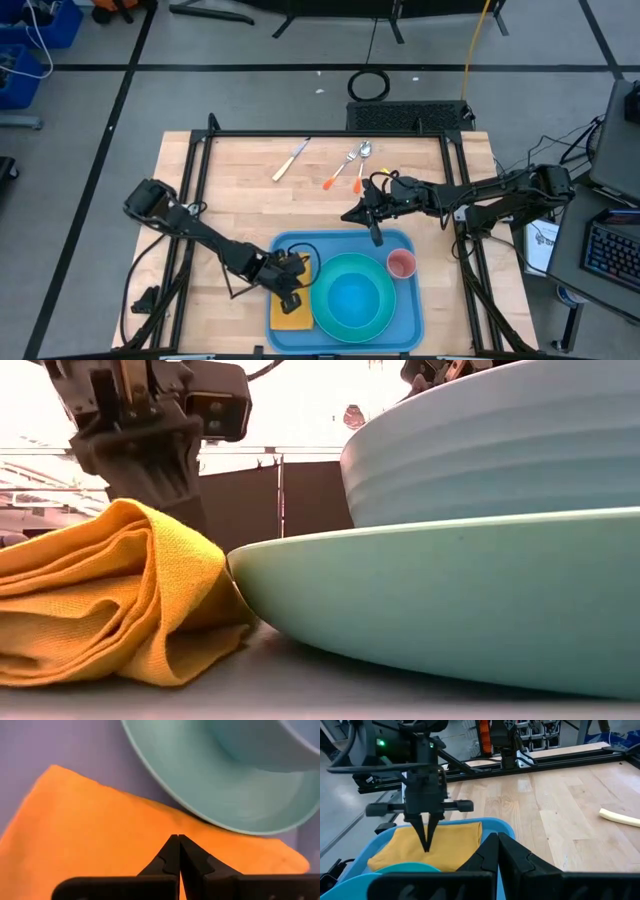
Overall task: Set up tray
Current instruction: Put the yellow table napkin on the blue tray to the left of the light blue plate
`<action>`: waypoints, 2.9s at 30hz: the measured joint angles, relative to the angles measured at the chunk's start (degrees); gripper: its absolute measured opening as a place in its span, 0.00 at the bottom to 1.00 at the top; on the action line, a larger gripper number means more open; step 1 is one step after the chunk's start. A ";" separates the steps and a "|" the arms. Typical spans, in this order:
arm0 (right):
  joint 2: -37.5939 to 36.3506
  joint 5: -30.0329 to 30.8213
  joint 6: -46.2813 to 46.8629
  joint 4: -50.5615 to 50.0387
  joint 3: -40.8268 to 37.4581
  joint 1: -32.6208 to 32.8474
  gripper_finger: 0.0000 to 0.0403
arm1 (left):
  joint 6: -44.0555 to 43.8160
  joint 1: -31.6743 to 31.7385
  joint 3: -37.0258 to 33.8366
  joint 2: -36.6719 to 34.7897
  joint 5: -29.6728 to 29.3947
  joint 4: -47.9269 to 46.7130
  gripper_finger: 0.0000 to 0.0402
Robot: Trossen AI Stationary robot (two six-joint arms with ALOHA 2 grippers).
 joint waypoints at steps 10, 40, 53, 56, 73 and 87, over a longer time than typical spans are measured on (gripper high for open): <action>0.00 0.02 -0.44 -0.04 -0.02 0.00 0.00 | -3.33 -1.36 0.08 0.00 -4.13 -2.82 0.00; 0.00 0.02 -0.25 -0.01 -0.02 0.00 0.00 | -17.16 -6.57 -0.90 -0.90 -1.60 -4.83 0.00; 0.00 0.18 -0.23 0.01 -0.02 0.00 0.00 | -17.72 -5.71 -1.92 2.45 1.87 -3.15 0.00; 0.00 0.20 -0.24 -0.07 -0.02 0.00 0.00 | -18.06 -5.54 -2.03 2.56 1.16 -2.97 0.00; 0.00 0.22 -0.39 -0.11 -0.02 0.00 0.00 | -20.10 -8.92 -0.74 -0.13 0.77 0.16 0.00; 0.00 0.22 0.30 4.56 -3.00 0.00 0.00 | -20.02 -8.14 -0.63 4.78 5.33 3.14 0.00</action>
